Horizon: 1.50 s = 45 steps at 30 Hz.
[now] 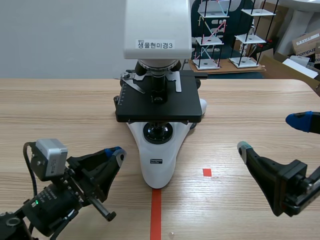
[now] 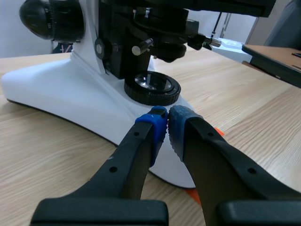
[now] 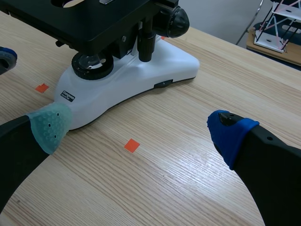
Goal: Point at the diaphragm
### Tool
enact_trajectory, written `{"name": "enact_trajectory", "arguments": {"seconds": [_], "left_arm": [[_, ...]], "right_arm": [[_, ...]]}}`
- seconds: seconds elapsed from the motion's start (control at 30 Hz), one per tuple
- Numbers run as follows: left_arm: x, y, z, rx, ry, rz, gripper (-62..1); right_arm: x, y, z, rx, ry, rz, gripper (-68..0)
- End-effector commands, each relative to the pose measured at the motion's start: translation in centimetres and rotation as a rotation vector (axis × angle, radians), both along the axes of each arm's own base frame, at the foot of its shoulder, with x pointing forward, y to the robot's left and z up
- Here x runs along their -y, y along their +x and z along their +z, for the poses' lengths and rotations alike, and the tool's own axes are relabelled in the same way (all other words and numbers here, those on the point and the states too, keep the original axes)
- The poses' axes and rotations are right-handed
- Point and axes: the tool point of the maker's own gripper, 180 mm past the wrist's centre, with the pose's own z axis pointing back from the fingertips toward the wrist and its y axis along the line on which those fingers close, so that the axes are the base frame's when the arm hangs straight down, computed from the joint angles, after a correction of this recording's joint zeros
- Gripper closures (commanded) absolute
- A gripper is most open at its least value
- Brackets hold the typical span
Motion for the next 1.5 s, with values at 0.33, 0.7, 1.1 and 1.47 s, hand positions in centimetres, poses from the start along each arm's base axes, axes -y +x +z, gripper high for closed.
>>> {"name": "enact_trajectory", "arguments": {"seconds": [0.33, 0.7, 1.1, 1.47], "left_arm": [[0.8, 2.2, -0.3, 0.071, -0.038, 0.060, -5.1], [0.4, 2.8, 0.1, 0.113, -0.065, 0.101, -5.1], [0.8, 2.7, 0.2, 0.155, -0.019, 0.086, -5.0], [1.5, 2.3, 1.1, 0.246, 0.018, 0.059, -5.0]], "right_arm": [[0.1, 0.3, 0.8, 0.028, 0.002, 0.002, -63.4], [0.1, 0.3, 0.8, 0.027, 0.001, 0.002, -63.4], [0.1, 0.3, 0.7, 0.025, 0.000, 0.001, -63.4], [0.1, 0.3, 0.7, 0.025, 0.000, 0.001, -63.4]]}}
